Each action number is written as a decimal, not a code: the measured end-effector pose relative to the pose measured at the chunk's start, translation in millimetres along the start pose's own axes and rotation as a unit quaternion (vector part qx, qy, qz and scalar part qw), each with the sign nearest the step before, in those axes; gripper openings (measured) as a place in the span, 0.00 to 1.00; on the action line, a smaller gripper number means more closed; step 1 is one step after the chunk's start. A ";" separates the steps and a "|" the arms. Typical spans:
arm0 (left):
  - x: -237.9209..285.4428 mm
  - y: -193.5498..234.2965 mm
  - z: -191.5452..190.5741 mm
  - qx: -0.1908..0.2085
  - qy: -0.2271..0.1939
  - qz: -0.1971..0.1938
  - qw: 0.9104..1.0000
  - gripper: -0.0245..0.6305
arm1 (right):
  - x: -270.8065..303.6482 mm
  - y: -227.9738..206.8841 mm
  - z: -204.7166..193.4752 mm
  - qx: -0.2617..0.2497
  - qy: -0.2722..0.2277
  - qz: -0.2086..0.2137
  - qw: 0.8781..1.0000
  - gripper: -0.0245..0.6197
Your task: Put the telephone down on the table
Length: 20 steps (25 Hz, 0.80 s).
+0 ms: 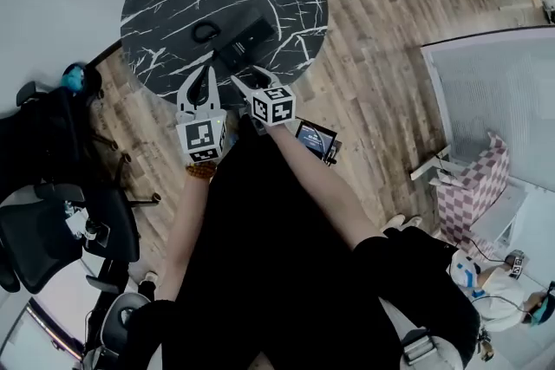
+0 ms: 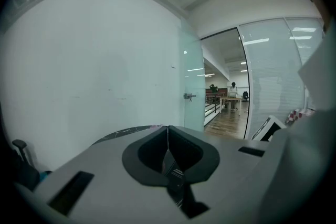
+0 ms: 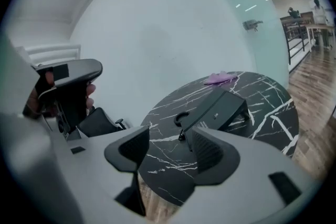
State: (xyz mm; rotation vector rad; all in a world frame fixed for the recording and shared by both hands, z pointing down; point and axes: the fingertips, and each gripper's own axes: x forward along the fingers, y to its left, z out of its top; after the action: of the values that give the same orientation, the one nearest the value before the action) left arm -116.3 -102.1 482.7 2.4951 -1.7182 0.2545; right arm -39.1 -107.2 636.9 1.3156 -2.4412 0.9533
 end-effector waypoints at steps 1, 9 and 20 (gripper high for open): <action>0.1 -0.7 0.2 -0.007 -0.006 0.001 1.000 0.06 | -3.8 3.7 6.3 -0.015 -0.005 0.000 1.000 0.43; 0.9 -0.4 1.1 -0.009 -0.019 0.011 1.000 0.06 | -24.5 15.3 43.6 -0.097 -0.047 0.000 0.994 0.42; 0.2 35.0 13.6 0.012 -0.034 0.045 0.998 0.06 | -33.2 51.0 104.3 -0.192 -0.118 0.002 0.974 0.39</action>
State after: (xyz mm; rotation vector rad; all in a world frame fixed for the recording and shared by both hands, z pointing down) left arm -147.8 -117.2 468.9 2.4732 -1.8677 0.2006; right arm -48.9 -130.5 518.8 1.3425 -2.6228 0.3077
